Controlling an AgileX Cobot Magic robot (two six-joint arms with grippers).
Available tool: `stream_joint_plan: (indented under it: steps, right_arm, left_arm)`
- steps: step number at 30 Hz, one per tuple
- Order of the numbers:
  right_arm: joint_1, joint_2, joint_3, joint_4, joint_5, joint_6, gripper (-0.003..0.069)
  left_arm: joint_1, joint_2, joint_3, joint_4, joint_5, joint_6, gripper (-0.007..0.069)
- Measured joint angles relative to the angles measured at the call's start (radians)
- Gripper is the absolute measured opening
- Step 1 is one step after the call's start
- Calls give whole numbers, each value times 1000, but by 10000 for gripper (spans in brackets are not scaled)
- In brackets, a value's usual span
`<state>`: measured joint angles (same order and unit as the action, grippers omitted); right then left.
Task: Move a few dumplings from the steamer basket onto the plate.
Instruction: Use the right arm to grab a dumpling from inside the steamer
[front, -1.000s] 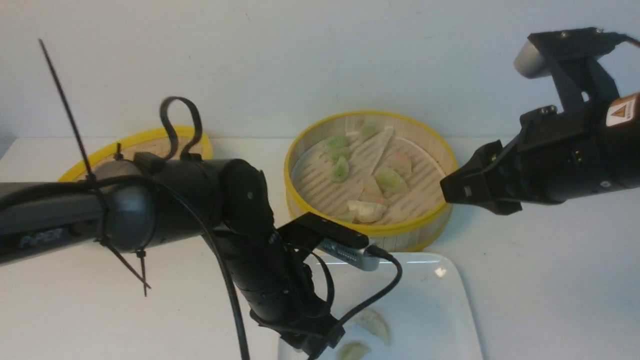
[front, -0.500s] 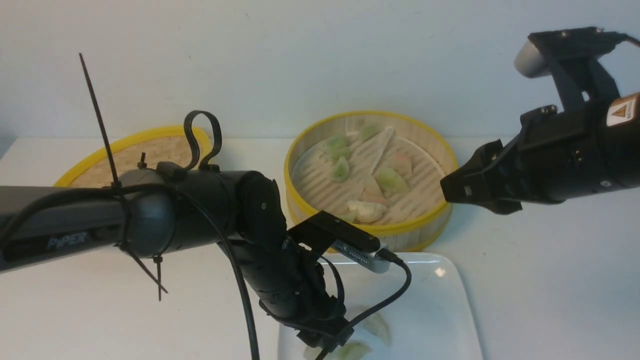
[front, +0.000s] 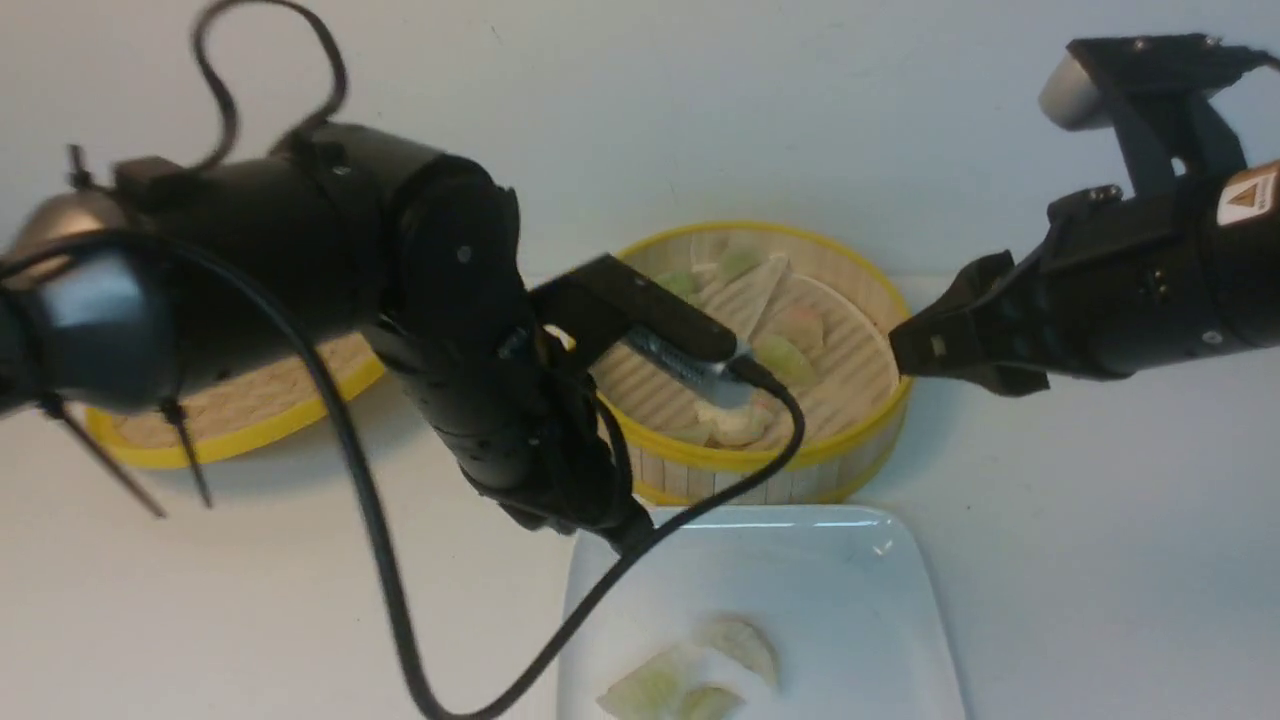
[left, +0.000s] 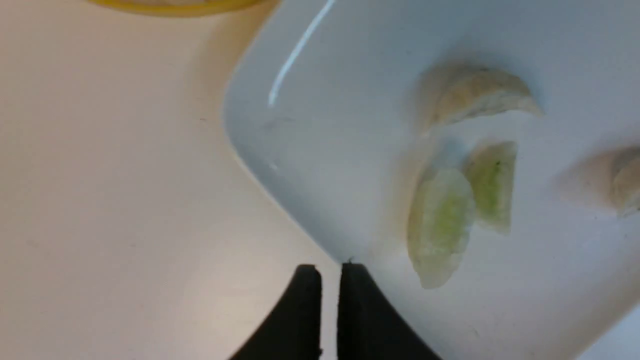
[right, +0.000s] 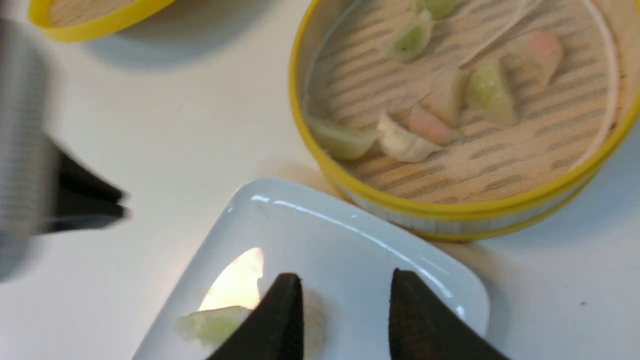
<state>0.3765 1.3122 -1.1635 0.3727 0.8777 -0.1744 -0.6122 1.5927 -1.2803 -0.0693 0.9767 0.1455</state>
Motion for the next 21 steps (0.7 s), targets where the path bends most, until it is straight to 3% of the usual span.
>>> stream_joint_plan:
  steps: [6,10,15,21]
  right_arm:
    - [-97,155,-191,-66,134,-4,26]
    - [-107,289,-320,-129,189,-19,-7]
    - [-107,437,-448,-149,201,-33,26]
    - [-107,631,-608,-152,194,-78,167]
  left_arm:
    - [0,-217,0,21,72,-38,-6]
    - [0,-357,8,16,120,-39,-6]
    - [0,-514,48,2,124,-61,-6]
    - [0,-705,153,1,91,-123,-6]
